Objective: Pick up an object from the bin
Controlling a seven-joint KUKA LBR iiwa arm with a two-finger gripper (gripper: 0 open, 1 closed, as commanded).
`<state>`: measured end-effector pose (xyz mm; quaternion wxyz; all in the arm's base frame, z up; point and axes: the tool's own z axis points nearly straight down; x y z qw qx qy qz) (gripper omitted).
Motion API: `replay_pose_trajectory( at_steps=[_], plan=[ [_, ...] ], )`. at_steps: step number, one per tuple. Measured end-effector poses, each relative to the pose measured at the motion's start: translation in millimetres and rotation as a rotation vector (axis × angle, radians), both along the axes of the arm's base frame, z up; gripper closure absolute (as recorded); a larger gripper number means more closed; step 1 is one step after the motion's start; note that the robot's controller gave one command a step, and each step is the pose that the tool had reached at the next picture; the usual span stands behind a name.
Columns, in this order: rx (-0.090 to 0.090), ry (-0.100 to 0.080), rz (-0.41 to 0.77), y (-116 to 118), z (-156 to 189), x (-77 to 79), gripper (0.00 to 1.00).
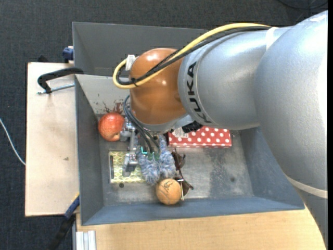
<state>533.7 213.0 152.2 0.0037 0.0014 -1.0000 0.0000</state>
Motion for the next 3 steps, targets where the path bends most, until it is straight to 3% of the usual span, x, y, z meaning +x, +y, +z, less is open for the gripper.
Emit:
replay_pose_trajectory(
  at_steps=[1, 2, 3],
  plan=[
    [0.002, -0.008, -0.002, -0.7, 4.3, 2.3, 0.00],
    [0.005, -0.007, 0.080, -12.9, -77.7, -24.3, 1.00],
    [0.005, -0.007, 0.080, -12.9, -77.7, -24.3, 1.00]
  ],
)
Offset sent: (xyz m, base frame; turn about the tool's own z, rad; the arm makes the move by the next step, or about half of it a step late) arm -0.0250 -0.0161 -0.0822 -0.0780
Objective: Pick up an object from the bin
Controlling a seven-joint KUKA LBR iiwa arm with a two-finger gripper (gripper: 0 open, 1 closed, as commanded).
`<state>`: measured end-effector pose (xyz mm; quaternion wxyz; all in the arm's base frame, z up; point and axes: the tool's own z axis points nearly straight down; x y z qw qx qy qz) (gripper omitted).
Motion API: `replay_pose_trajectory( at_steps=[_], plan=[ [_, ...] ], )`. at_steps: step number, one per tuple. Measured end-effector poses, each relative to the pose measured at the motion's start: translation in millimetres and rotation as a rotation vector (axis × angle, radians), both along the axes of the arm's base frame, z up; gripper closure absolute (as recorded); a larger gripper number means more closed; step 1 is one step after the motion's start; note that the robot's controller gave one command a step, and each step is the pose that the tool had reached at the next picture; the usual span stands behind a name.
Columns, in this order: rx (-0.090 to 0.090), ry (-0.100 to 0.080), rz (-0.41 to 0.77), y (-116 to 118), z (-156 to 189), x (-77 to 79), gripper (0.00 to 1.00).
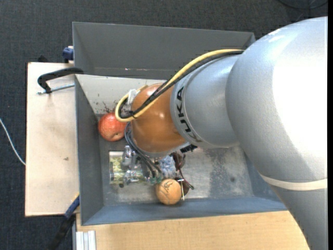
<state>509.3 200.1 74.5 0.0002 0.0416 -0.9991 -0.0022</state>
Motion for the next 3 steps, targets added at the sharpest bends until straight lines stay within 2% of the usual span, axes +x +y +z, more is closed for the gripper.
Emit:
replay_pose_trajectory(
  at_steps=[1, 2, 3],
  plan=[
    [-0.003, 0.001, 0.006, 4.5, 46.8, 2.5, 1.00],
    [0.000, -0.006, 0.006, 6.8, 77.7, 3.9, 1.00],
    [-0.005, 0.003, 0.005, 3.4, 126.0, -0.3, 1.00]
  ],
)
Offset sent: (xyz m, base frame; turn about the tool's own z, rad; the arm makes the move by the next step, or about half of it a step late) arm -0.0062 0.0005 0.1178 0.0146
